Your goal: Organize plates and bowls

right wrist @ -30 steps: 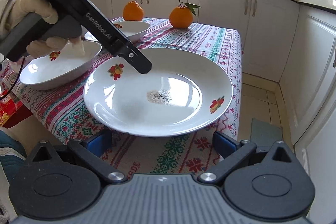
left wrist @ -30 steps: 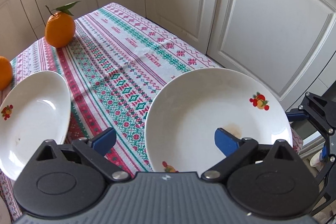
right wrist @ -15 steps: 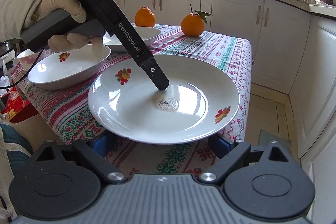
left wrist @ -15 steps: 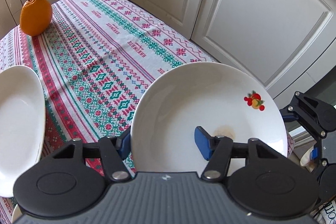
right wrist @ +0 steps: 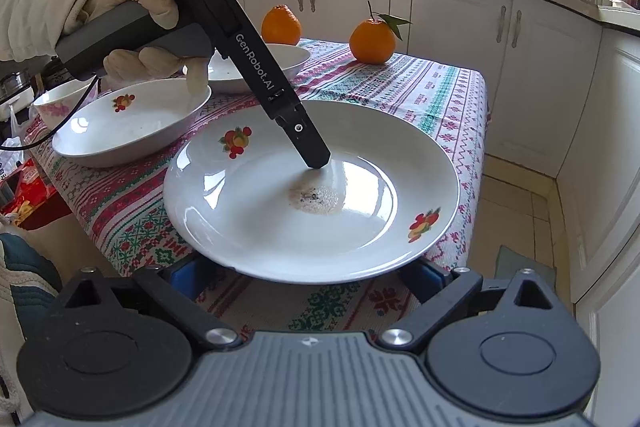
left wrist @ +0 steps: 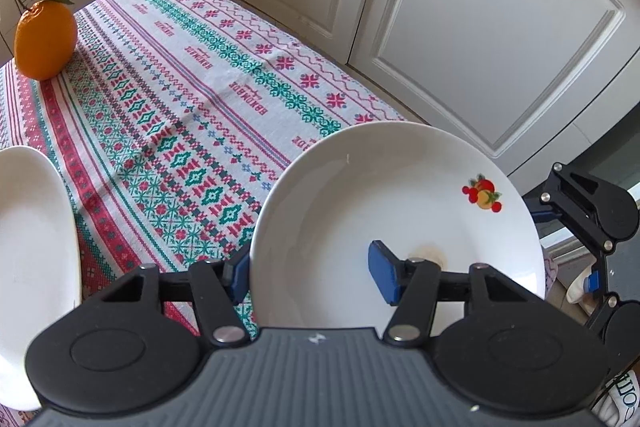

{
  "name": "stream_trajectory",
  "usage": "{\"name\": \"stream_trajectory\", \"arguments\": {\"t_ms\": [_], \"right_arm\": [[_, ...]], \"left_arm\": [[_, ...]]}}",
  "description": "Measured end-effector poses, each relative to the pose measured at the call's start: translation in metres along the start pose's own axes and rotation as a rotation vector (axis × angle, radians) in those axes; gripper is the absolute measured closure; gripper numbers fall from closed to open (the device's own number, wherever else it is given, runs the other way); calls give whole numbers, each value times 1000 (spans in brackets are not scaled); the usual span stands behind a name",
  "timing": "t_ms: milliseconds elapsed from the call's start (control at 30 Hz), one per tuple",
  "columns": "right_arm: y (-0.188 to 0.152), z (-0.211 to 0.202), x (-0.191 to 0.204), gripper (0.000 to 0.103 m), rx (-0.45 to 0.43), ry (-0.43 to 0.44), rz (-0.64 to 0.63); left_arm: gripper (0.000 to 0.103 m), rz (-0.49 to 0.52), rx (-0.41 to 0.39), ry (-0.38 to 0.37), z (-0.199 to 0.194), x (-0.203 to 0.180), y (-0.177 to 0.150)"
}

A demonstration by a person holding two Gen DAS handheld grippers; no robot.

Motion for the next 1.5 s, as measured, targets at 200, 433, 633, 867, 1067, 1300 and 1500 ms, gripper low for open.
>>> {"name": "stream_trajectory", "arguments": {"t_ms": [200, 433, 633, 867, 1067, 1300, 1500], "right_arm": [[6, -1, 5, 3, 35, -19, -10], [26, -6, -2, 3, 23, -27, -42], [44, 3, -18, 3, 17, -37, -75], [60, 19, -40, 3, 23, -27, -78], [70, 35, -52, 3, 34, -32, -85], [76, 47, -62, 3, 44, -23, -81], [74, 53, -70, 3, 59, -21, -64]], "left_arm": [[45, 11, -11, 13, -5, -3, -1], [45, -17, -55, 5, -21, 8, 7], [44, -31, -93, 19, -26, 22, 24], [44, -59, -108, 22, -17, 44, 47], [44, -68, -107, 29, -8, 58, 60], [44, -85, -97, 26, 3, 70, 70], [44, -87, -92, 17, 11, 73, 77]]}}
Point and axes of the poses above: each gripper's, at about its wrist camera, not at the fingertips, and z roughly the way its jaws point, x to its left, y to its top, the point moved 3 cm from there along z, roughly the way its jaws point, and after that the axes turned 9 degrees about x, right-handed, at the moved point
